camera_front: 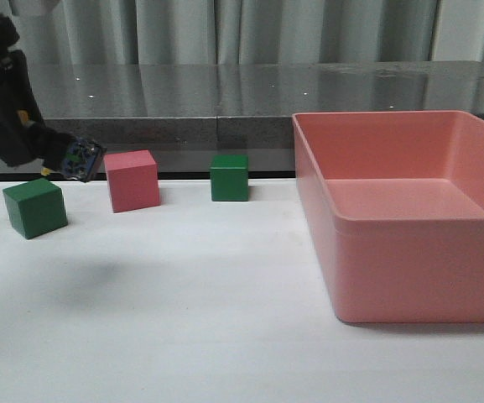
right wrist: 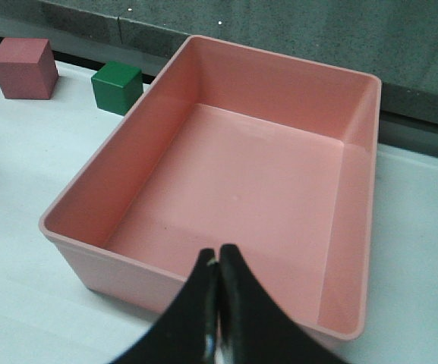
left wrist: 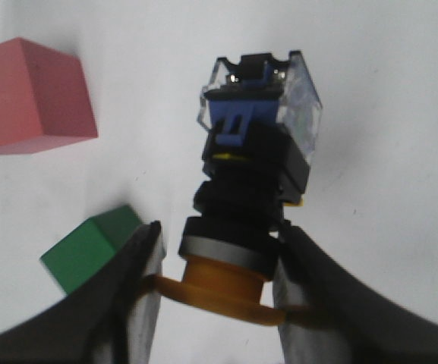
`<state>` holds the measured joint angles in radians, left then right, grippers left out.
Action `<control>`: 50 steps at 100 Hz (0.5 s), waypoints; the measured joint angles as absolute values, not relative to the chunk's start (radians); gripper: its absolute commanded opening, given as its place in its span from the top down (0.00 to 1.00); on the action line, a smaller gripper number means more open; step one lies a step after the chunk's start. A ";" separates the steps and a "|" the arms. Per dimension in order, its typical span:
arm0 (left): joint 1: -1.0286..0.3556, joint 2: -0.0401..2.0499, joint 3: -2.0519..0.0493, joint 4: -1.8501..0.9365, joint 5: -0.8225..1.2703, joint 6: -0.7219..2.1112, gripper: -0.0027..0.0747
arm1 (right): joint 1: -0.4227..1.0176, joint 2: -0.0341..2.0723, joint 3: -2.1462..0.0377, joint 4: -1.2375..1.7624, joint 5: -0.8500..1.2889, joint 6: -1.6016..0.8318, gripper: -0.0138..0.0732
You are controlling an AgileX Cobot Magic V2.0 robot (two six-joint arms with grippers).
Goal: Place and stand button with both arms
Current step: 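Lift the button with the left gripper and turn it cap-up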
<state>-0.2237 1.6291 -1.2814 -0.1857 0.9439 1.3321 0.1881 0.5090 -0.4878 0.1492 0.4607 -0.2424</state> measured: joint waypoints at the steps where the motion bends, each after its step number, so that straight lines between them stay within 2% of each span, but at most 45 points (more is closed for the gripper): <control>1: -0.230 1.625 -1.285 -0.154 0.946 1.319 0.99 | 0.188 0.509 -0.488 0.149 0.461 -0.242 0.92; 21: -0.402 1.636 -1.324 0.203 1.032 1.103 0.99 | 0.188 0.509 -0.488 0.149 0.465 -0.242 0.92; 50: -0.612 1.784 -1.324 0.644 1.090 0.847 0.99 | 0.188 0.509 -0.488 0.149 0.479 -0.242 0.92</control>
<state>-0.6118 1.7836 -1.3240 0.6444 1.0897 0.8470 0.1881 0.5090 -0.4878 0.1492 0.4790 -0.2424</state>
